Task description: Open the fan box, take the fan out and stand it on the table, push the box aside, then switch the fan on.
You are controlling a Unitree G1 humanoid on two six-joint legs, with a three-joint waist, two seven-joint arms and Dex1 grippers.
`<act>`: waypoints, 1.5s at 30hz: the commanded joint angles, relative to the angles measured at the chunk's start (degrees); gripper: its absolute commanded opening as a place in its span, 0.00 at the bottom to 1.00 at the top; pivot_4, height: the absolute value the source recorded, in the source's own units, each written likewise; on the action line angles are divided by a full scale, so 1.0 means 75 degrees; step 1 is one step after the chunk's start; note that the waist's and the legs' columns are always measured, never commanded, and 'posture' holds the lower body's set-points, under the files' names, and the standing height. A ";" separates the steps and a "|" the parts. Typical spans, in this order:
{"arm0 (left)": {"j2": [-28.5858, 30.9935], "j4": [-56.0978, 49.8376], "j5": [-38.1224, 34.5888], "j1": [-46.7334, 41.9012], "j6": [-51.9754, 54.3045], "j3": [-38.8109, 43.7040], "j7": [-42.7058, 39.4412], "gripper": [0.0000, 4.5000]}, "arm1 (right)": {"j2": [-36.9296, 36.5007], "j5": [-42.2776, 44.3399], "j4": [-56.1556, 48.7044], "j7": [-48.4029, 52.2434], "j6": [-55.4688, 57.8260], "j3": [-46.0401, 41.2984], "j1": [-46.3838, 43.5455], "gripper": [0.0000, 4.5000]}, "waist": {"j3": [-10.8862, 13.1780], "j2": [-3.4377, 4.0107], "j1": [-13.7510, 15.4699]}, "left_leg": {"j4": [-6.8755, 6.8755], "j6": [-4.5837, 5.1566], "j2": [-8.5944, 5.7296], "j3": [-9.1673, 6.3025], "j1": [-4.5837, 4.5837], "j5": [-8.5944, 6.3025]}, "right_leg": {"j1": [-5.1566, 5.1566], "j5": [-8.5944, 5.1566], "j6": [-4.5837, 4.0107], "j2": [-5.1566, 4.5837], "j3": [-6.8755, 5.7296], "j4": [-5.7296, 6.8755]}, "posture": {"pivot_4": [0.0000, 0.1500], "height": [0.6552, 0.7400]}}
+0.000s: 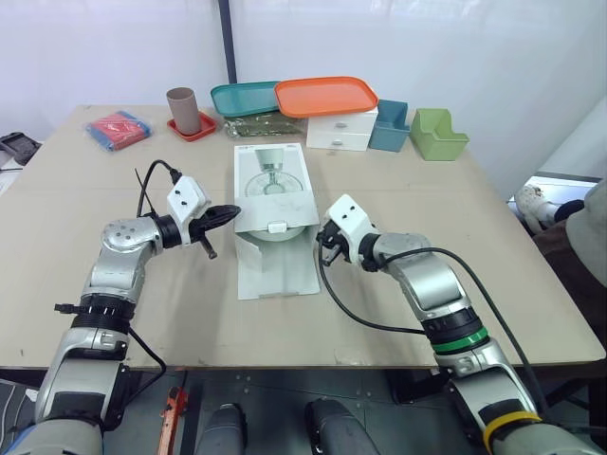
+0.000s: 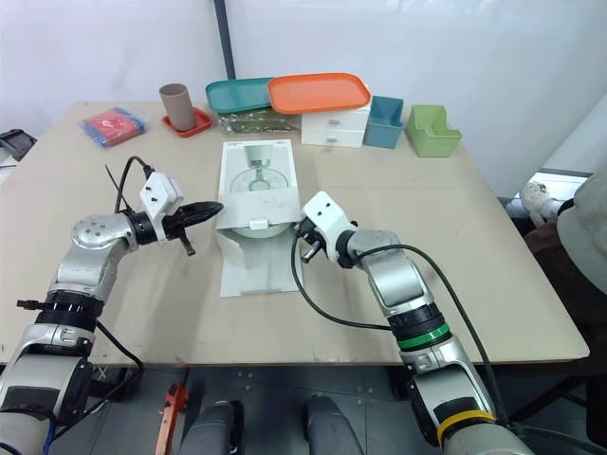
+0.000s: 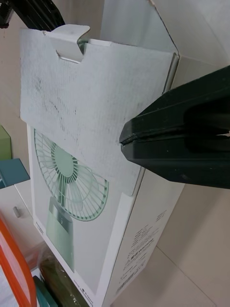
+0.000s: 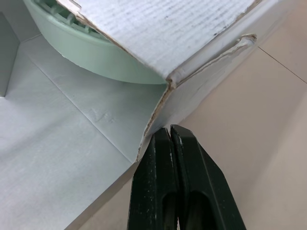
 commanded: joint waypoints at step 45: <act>-0.0073 0.1751 0.0498 -0.0538 -0.0875 -0.0081 0.0007 0.02 | -0.0282 0.2067 -0.1478 0.0524 0.1054 -0.1046 -0.1034 0.01 | -0.0001 0.0001 -0.0090 | 0.0001 0.0002 -0.0001 0.0002 0.0011 0.0001 | 0.0009 -0.0004 -0.0023 -0.0002 0.0001 0.0002 | 1.00 1.00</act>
